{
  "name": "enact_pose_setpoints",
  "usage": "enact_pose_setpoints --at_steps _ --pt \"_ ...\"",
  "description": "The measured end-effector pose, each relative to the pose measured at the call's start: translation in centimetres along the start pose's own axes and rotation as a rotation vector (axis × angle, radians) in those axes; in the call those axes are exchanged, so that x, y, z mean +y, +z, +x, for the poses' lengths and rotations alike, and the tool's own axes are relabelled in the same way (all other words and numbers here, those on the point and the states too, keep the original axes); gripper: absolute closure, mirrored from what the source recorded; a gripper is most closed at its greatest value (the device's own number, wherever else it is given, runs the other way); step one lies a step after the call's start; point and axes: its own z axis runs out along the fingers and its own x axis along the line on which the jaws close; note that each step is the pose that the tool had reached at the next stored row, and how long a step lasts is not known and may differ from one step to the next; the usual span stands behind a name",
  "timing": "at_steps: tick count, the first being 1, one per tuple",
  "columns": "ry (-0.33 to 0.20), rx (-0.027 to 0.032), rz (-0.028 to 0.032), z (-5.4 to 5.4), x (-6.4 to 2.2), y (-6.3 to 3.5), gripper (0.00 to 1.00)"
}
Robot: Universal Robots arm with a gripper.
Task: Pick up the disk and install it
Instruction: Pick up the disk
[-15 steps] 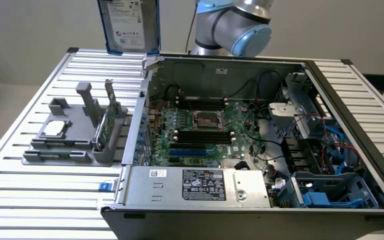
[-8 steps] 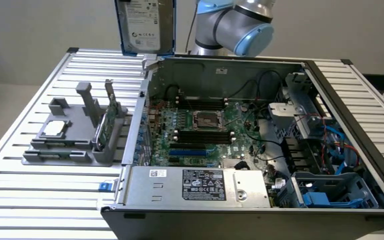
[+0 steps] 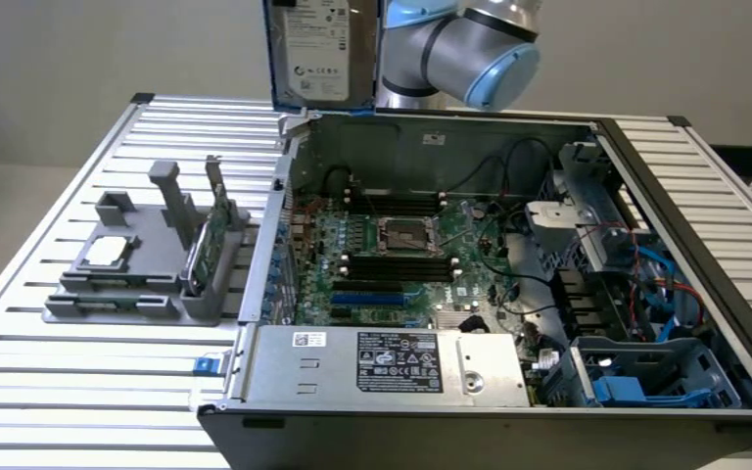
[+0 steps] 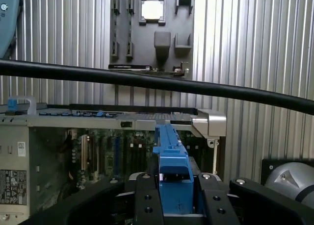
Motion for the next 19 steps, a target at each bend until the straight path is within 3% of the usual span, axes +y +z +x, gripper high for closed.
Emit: enact_pose_setpoints --at_steps 11,19 --pt "0.000 0.0002 -0.0001 0.9 -4.98 -0.15 0.67" --pt "0.000 0.0003 -0.0001 2.2 -8.30 -0.23 0.67"
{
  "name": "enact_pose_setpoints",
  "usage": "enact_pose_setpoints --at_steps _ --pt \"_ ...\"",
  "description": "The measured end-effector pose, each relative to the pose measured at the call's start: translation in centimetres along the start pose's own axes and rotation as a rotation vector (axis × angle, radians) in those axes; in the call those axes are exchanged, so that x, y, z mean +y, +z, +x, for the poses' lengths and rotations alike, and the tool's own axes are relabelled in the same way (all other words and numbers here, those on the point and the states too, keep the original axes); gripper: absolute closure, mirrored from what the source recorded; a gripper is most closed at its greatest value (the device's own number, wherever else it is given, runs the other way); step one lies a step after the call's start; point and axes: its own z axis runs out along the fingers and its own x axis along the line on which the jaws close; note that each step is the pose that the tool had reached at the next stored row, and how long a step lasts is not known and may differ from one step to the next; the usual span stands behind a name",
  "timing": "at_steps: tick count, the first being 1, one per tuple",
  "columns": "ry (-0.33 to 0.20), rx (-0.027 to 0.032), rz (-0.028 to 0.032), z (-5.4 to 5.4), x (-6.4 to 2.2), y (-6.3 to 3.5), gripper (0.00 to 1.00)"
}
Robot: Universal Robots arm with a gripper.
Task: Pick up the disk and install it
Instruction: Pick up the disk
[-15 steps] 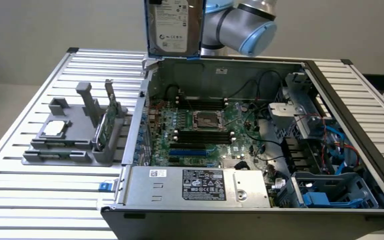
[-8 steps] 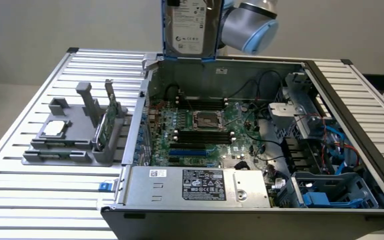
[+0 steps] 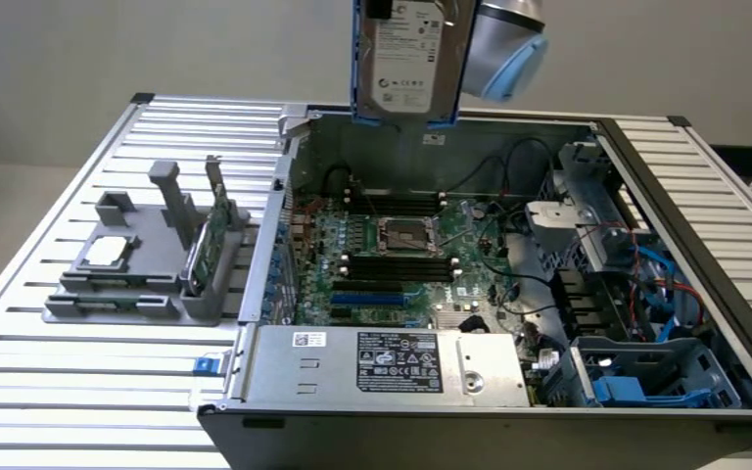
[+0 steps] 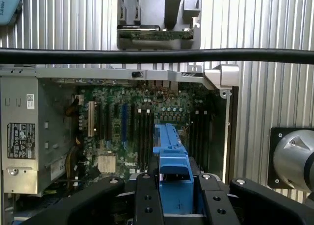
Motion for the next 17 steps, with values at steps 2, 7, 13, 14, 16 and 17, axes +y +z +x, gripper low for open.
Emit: enact_pose_setpoints --at_steps 2,7,13,14,16,17 --pt "0.000 0.0000 0.0000 0.5 -0.62 -0.01 0.67" --pt "0.000 0.0000 0.0000 2.1 -1.33 0.11 0.67" --pt "0.000 -0.0001 0.0001 4.3 -2.21 0.31 0.67" --pt "0.000 0.0000 0.0000 4.6 -2.38 0.33 0.67" --pt "0.000 0.0000 0.0000 5.3 -2.75 0.37 0.67" --pt "0.000 -0.0001 0.0001 5.7 -2.91 0.39 0.67"
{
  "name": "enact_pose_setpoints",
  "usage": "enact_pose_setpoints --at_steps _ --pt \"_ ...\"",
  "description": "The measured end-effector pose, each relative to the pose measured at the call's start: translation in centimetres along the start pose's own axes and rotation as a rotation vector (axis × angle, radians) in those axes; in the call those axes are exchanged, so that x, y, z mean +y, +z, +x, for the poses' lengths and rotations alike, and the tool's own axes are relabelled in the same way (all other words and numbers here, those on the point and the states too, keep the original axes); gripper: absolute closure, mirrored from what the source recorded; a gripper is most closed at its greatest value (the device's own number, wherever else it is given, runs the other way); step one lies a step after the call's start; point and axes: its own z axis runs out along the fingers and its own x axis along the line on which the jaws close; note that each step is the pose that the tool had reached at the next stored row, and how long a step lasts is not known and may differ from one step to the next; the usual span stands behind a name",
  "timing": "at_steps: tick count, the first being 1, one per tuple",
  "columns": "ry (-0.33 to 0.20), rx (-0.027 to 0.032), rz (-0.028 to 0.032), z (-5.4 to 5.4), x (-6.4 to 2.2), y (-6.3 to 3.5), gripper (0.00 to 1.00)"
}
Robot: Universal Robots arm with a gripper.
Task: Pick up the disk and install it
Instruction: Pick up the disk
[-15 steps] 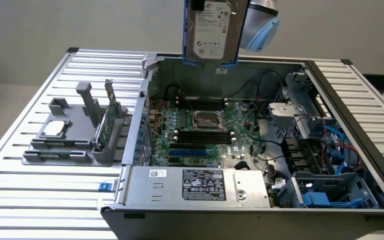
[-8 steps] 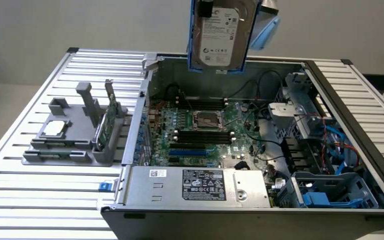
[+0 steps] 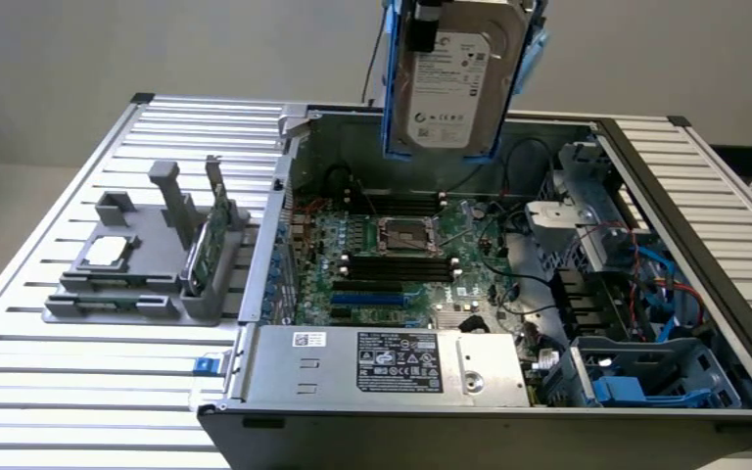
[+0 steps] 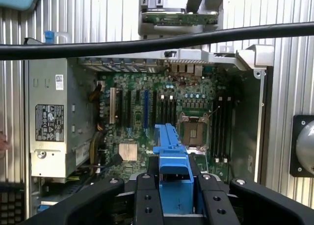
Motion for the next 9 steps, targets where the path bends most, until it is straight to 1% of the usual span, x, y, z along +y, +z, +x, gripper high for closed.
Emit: enact_pose_setpoints --at_steps 4,9 --pt "0.000 0.0001 0.0000 1.3 -0.83 0.07 0.67" --pt "0.000 0.0000 0.0000 2.7 -2.18 0.14 0.67"
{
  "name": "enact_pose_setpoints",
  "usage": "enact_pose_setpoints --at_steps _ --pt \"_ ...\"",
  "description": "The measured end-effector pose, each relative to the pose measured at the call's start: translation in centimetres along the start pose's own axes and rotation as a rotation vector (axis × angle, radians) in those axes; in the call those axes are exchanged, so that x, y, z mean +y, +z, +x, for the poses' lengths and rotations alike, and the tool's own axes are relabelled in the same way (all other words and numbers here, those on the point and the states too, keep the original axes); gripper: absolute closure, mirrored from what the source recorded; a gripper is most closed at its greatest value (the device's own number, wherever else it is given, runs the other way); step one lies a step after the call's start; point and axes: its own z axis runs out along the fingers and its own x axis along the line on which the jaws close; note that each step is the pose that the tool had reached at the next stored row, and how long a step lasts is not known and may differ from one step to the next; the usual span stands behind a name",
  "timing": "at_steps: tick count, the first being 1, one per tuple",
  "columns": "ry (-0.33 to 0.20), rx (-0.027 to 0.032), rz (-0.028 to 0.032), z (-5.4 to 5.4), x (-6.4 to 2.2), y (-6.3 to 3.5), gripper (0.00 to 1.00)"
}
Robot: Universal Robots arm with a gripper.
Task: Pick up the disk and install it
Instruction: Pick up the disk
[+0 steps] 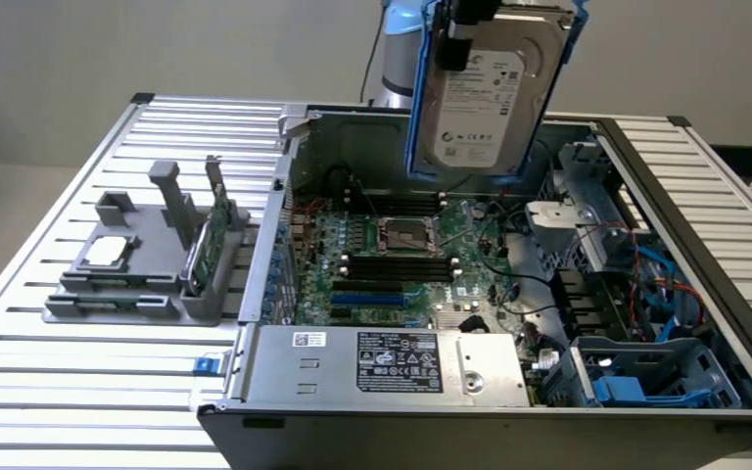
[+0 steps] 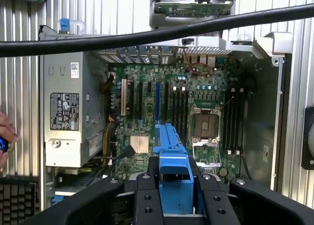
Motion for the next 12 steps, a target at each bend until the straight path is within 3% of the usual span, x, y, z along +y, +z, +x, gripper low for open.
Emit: enact_pose_setpoints --at_steps 12 --pt "0.000 0.0018 0.0001 2.7 -2.90 0.48 0.67"
